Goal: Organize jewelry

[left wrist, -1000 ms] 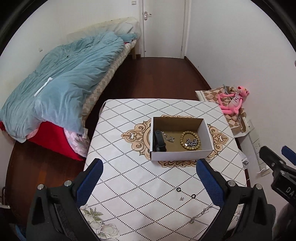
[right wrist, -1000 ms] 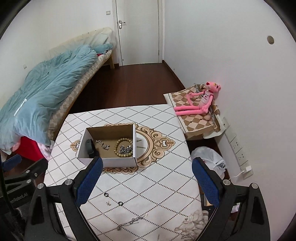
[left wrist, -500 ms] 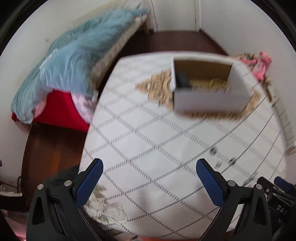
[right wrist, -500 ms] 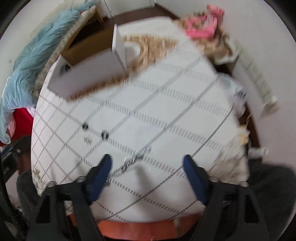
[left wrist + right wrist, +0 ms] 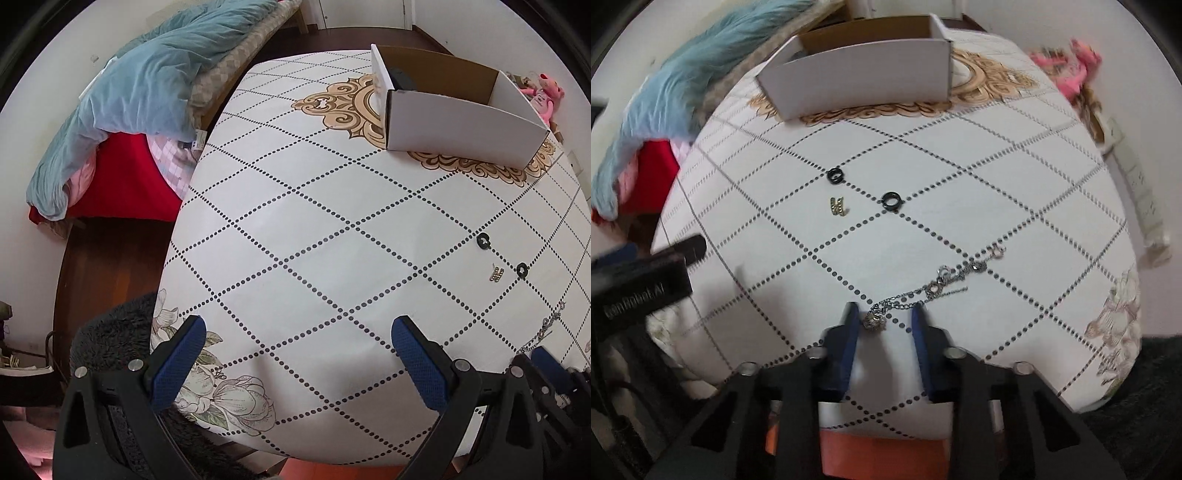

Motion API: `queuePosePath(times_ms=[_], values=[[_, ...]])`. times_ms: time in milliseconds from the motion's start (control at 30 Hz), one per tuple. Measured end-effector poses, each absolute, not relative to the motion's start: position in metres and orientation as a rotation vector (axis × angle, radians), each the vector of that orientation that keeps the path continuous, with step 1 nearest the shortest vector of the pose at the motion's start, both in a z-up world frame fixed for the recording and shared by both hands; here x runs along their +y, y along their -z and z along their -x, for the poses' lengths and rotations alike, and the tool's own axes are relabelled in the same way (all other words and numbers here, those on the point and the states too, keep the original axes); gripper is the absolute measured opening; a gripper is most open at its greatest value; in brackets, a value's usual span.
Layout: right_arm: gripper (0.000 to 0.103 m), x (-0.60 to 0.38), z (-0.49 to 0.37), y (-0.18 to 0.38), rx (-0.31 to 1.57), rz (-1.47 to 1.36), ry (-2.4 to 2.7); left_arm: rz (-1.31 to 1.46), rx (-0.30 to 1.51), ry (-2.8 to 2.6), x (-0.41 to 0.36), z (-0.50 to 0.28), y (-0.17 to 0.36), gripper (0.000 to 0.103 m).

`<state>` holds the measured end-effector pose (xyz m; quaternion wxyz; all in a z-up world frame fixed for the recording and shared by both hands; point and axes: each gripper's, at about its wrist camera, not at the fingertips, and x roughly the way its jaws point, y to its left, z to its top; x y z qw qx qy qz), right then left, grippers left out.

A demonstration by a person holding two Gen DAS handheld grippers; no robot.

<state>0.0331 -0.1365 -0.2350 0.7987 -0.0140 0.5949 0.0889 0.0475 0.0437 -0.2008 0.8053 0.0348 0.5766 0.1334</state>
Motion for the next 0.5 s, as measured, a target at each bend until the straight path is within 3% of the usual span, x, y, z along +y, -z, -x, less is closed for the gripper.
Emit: queuePosePath(times_ms=[433, 467, 500], values=[[0.012, -0.226, -0.081, 0.197, 1.17, -0.161, -0.015, 0.027, 1.225, 0.014, -0.018, -0.067, 0.205, 0.102], [0.012, -0.231, -0.084, 0.199, 1.173, -0.168, -0.005, 0.019, 1.222, 0.04, -0.028, -0.069, 0.207, 0.1], [0.012, -0.236, -0.086, 0.201, 1.178, -0.174, 0.005, 0.011, 1.222, 0.052, -0.034, -0.071, 0.209, 0.092]])
